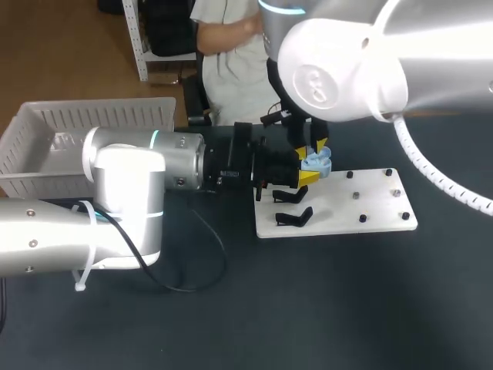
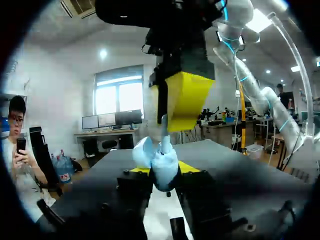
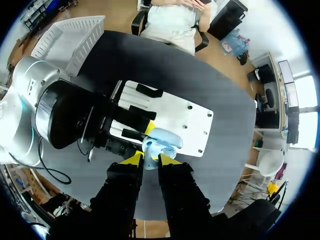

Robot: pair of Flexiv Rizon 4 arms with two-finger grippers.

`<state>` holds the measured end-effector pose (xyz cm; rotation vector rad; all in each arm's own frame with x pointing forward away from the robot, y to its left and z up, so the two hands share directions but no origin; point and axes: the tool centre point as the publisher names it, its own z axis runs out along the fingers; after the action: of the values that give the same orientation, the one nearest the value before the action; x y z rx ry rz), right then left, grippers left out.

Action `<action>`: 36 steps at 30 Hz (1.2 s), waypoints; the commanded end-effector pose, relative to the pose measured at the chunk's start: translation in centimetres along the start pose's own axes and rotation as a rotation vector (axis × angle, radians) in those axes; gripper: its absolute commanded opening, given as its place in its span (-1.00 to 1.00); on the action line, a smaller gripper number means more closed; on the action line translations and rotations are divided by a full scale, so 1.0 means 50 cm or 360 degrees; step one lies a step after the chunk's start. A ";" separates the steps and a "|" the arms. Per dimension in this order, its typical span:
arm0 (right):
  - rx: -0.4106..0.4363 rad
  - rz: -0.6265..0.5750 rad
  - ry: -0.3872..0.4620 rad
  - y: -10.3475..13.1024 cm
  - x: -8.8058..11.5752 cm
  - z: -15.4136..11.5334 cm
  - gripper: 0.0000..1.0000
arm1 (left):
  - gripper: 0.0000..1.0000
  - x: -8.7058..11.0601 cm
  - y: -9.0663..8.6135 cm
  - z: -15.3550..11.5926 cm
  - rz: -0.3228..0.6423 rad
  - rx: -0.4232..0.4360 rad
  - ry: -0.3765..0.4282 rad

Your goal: Pick up each earbud case from the left stands, insert the matching earbuds, close the lid, and place the case in the box.

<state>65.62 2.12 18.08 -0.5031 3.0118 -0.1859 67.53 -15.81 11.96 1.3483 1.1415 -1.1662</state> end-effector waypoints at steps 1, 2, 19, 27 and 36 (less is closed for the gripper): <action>0.0004 0.0003 -0.0003 -0.001 0.001 0.004 -1.00 | -1.00 0.000 -0.002 0.001 0.0002 -0.0009 0.0001; 0.0005 0.0003 -0.0004 -0.001 0.001 0.005 -1.00 | -1.00 0.000 -0.002 0.001 0.0002 -0.0009 0.0001; 0.0010 0.0014 -0.0017 -0.002 0.000 0.016 -1.00 | -1.00 0.000 -0.002 0.001 0.0002 -0.0009 0.0001; 0.0011 0.0020 -0.0025 -0.002 0.003 0.018 -1.00 | -1.00 0.000 -0.002 0.001 0.0002 -0.0009 0.0001; 0.0008 0.0033 -0.0052 -0.003 0.006 0.021 -1.00 | -1.00 0.000 -0.002 0.001 0.0002 -0.0009 0.0001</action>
<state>65.93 2.07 17.20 -0.4752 2.9955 -0.1874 67.53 -15.81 11.96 1.3483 1.1415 -1.1662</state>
